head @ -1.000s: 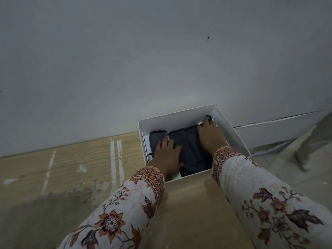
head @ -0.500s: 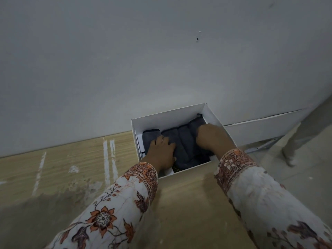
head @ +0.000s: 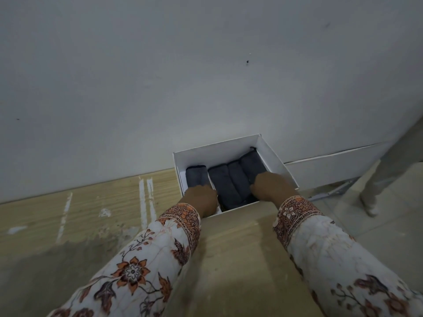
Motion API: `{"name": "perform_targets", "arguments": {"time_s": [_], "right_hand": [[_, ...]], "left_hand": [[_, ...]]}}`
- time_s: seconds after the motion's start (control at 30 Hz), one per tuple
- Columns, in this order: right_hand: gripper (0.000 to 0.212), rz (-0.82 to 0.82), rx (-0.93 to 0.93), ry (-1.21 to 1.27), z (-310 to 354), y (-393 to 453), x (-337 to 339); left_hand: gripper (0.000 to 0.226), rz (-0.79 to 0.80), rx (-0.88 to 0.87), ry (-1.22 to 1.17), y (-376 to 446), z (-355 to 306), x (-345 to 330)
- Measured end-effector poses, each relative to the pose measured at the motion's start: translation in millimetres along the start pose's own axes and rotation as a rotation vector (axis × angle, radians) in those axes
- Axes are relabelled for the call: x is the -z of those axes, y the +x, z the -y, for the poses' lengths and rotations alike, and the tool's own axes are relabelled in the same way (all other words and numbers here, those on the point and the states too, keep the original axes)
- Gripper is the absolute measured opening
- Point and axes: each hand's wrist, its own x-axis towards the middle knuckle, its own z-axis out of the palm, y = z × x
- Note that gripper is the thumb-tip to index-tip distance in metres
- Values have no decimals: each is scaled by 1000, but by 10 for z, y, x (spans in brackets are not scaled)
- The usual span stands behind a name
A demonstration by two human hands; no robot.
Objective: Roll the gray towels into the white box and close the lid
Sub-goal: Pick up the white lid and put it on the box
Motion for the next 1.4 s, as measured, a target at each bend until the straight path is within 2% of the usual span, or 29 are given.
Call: {"name": "perform_targets", "arguments": {"time_s": [0.3,0.43,0.57,0.77,0.97,1.23,1.4], "right_hand": [[26,-374,112,343,595,-257,412],[22,-433,191,459,1070,-398,562],[19,-470,303,476,1583,-544,567],[19,-390,408,524,2579,-825,487],[20,-297,492,572,3806,-1073,339],[20,-154,605,651,5468,-1314,-4],[37,39,680,559,6248,-1435,-297]], "left_hand": [[24,-350,7,-67,-435,268,430],[29,-446,114,-61,-756,693,528],[28,-524,225,-111,-1145,1162,514],[25,-628,382,-180,-1829,1884,431],[25,-629,530,-211,-2670,2816,166],[29,-489,765,-253,-3766,4110,-500],[36,-299,871,-256,-4235,4710,-1000]]}}
